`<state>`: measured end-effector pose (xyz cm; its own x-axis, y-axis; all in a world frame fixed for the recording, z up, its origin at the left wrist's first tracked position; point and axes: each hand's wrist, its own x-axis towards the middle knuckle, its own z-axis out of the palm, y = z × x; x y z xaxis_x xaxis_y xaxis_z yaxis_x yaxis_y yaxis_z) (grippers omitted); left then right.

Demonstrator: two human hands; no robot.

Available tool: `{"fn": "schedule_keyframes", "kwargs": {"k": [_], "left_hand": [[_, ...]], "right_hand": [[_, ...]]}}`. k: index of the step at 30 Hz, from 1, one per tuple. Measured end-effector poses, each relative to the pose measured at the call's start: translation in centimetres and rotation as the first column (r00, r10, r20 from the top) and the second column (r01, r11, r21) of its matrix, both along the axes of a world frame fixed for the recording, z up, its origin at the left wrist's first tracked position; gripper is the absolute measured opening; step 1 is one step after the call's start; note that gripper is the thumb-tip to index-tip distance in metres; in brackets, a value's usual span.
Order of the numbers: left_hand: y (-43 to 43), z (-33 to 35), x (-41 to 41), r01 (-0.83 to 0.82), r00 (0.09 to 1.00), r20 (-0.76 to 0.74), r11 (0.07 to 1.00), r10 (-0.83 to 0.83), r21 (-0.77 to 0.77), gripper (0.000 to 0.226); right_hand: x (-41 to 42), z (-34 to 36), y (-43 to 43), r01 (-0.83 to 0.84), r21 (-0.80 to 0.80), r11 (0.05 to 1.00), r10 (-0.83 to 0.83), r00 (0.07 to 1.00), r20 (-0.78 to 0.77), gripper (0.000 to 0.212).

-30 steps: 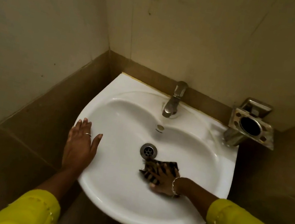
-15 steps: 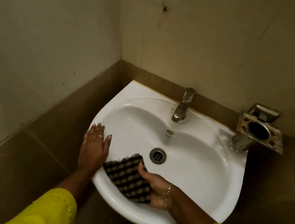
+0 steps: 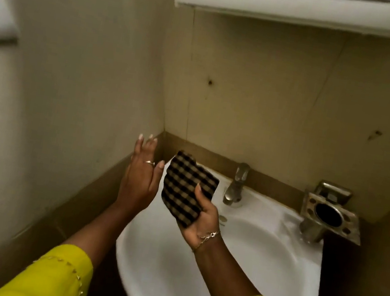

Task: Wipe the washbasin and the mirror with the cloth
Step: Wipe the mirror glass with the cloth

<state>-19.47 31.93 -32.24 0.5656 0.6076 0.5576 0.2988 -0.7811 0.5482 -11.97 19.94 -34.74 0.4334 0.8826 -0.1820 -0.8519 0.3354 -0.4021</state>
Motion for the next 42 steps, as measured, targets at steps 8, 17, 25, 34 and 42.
{"fn": "schedule_keyframes", "kwargs": {"k": [8, 17, 25, 34, 42], "left_hand": [[1.6, 15.2, 3.8, 0.025, 0.987, 0.129, 0.891, -0.094, 0.454, 0.058], [1.6, 29.4, 5.9, -0.089, 0.897, 0.396, 0.797, -0.196, 0.597, 0.061], [0.8, 40.0, 7.1, -0.129, 0.819, 0.485, 0.726, -0.306, 0.675, 0.074], [2.8, 45.7, 9.4, -0.145, 0.784, 0.503, 0.681, -0.363, 0.717, 0.077], [6.6, 48.4, 13.2, -0.131, 0.774, 0.503, 0.679, -0.386, 0.722, 0.082]], "right_hand": [[1.7, 14.0, 3.0, 0.108, 0.219, 0.97, -0.14, 0.98, 0.138, 0.048], [2.5, 29.5, 2.5, 0.258, 0.47, 0.844, -0.458, 0.802, 0.383, 0.073], [5.7, 43.5, -1.4, 0.507, 0.805, 0.307, -0.937, 0.013, 0.349, 0.013], [14.8, 56.9, -8.9, -0.029, 0.989, -0.146, 0.271, -0.962, 0.012, 0.052], [17.9, 63.0, -9.8, 0.527, 0.829, 0.184, 0.777, -0.595, 0.206, 0.085]]}}
